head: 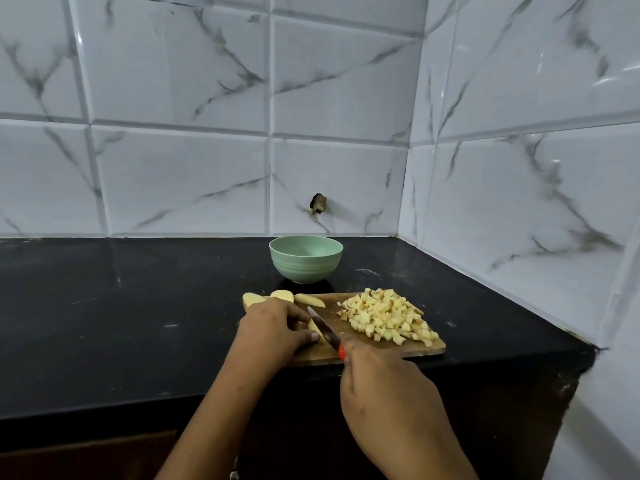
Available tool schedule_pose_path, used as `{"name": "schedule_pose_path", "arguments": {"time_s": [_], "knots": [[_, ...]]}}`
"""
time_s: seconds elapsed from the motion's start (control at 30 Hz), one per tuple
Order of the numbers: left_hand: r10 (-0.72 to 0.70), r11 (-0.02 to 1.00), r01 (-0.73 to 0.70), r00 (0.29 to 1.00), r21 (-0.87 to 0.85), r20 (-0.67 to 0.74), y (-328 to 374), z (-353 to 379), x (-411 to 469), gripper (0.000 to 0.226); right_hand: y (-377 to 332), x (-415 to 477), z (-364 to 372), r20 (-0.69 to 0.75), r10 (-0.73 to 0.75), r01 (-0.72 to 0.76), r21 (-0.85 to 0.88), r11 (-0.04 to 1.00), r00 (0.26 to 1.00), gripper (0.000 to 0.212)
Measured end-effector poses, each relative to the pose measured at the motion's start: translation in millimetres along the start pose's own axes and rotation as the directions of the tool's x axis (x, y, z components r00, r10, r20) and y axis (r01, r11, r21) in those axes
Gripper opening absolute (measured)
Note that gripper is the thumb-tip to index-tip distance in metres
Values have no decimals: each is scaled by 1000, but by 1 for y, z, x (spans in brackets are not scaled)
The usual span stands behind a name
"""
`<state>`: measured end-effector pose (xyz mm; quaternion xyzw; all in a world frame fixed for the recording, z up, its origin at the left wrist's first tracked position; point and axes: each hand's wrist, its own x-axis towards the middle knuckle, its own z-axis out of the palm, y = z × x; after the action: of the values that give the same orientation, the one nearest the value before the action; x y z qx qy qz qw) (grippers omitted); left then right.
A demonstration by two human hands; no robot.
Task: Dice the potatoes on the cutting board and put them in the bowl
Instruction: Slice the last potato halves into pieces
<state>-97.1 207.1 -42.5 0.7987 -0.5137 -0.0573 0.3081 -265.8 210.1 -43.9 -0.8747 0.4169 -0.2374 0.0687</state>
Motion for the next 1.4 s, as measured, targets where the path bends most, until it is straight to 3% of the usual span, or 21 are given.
{"name": "schedule_pose_path", "arguments": {"time_s": [0.27,0.67,0.9,1.0,1.1,1.17,1.27,1.4], "knots": [[23,999,-20,996,38,-88,2,5,-4,27,-6,4,-1,17,-30,32,-100,995,999,36],[91,983,-91,996,160,6,4,2,7,22,-30,25,22,197,52,19,-343,939,979,43],[84,989,-55,974,137,-211,2,14,-6,23,-22,5,16,181,20,37,-303,952,983,61],[106,986,-64,954,156,-279,4,18,-8,28,-8,-4,6,150,3,30,-219,975,989,53],[113,986,-74,954,148,-277,5,19,-10,33,10,-2,-1,85,17,-17,1,1000,996,32],[108,987,-73,960,141,-257,4,20,-10,29,21,5,1,77,64,-77,180,981,995,32],[94,989,-63,969,137,-231,3,21,-8,26,38,18,5,100,117,-148,406,902,988,37],[112,985,-76,966,155,-235,5,23,-8,29,46,20,9,249,157,-284,638,716,956,35]]}}
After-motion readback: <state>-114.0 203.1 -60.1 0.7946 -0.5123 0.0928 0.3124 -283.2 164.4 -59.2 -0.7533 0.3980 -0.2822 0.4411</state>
